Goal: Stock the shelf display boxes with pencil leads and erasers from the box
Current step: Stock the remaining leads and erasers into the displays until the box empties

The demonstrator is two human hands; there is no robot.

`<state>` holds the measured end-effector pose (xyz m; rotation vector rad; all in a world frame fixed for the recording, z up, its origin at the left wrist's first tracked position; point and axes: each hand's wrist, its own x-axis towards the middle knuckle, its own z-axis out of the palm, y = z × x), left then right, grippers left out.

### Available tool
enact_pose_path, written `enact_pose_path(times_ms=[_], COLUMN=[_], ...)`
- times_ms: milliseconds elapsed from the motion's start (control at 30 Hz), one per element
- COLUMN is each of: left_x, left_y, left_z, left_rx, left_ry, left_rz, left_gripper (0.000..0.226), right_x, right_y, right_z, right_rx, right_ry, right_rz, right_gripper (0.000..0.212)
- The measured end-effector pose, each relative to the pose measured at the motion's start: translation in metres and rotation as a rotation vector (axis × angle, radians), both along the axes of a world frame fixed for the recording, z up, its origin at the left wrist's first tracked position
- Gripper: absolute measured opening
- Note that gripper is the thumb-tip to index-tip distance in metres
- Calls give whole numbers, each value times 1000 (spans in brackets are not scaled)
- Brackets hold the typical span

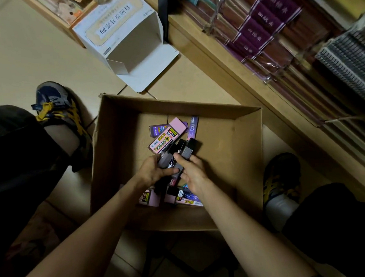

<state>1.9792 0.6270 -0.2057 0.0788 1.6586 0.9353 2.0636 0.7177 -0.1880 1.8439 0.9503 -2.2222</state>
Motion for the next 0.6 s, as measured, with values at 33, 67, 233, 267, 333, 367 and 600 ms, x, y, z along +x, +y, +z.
enact_pose_path(times_ms=[33,67,233,267,333,367,600], left_x=[-1,-3,-12,-14,-17,-18,-20], left_y=[1,2,15,19,24,27,43], left_z=[4,8,30,33,43,49,84], left_rx=[16,28,86,89,114,140,239], left_ry=[-30,-45,-70,-57,-31,-31,-46], left_rz=[-6,-23,-69,-77,-90,-85,-84], left_gripper=[35,32,17,16,17,18,17], right_x=[1,2,0,0,-1,-1,0], right_y=[1,1,13,17,27,32,60], right_z=[0,0,14,19,30,36,86], right_rx=[20,55,217,230,248,254,271], right_ry=[14,27,95,101,114,130,217], right_rz=[10,21,64,74,104,111,145], right_gripper=[24,22,12,16,23,25,30])
